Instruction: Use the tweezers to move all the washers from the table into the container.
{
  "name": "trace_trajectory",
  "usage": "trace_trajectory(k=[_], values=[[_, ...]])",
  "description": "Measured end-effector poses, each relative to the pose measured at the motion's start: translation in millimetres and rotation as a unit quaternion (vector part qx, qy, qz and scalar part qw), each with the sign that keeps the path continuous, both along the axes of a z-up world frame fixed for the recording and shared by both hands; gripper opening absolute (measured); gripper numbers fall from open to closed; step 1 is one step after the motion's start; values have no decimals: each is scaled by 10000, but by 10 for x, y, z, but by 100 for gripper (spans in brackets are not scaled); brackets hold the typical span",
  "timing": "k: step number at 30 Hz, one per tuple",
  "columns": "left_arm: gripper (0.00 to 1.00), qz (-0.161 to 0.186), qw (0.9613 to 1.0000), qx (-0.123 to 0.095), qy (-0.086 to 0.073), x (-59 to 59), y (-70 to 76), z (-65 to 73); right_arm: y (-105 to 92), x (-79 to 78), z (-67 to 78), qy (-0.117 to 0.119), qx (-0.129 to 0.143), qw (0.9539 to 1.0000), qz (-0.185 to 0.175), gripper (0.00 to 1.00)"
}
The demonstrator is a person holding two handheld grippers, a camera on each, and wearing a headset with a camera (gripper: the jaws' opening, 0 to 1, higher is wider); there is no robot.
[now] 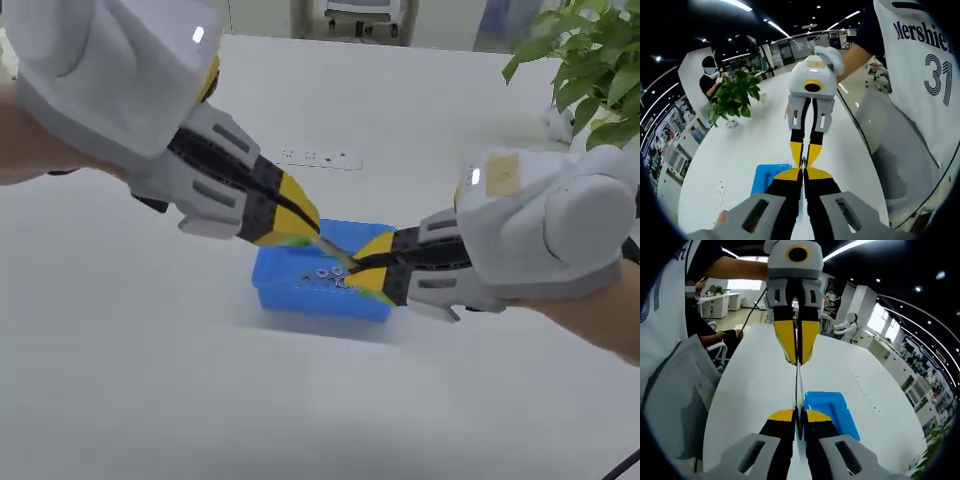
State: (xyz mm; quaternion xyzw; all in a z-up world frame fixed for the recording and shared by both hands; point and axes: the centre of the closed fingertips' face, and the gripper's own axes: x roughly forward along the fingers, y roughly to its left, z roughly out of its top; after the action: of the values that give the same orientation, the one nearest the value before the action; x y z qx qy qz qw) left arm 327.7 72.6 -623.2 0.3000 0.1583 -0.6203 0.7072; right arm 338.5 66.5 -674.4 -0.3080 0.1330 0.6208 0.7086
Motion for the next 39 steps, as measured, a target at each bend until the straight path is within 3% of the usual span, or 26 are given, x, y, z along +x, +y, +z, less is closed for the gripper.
trace_trajectory(k=[3,4,6,9,13,18,21,22,25,27,30,39], values=[[6,34,9999,119,41,-47,41,-155,-2,-65,-112,107,-85,9999,63,7],[6,-15,9996,236,-128,-41,69,-230,-8,-71,-165,183,-106,9998,33,7],[6,111,9998,183,49,-50,68,-312,-18,-72,-233,264,-139,9996,8,7],[6,145,9997,139,127,-48,52,-429,-42,-91,-348,326,-301,9990,17,7],[6,176,9993,204,274,-56,60,-620,-76,-93,-480,425,-457,9980,55,7],[4,314,9979,395,413,24,95,-909,-74,-34,-711,601,-657,9960,72,7],[4,413,9966,415,581,72,112,-1061,-61,24,-860,669,-819,9943,92,7],[4,421,9950,451,780,51,122,-1148,-44,62,-897,677,-825,9942,87,7],[4,466,9940,564,812,108,152,-1332,-10,133,-981,749,-825,9938,66,7],[4,526,9932,550,876,143,162,-1422,-18,151,-1084,681,-1006,9924,191,7],[4,561,9919,505,1019,160,151,-1494,-23,144,-1191,634,-1179,9903,371,7],[5,674,9895,549,1154,243,114,-1672,-11,171,-1281,763,-1115,9902,363,7]])
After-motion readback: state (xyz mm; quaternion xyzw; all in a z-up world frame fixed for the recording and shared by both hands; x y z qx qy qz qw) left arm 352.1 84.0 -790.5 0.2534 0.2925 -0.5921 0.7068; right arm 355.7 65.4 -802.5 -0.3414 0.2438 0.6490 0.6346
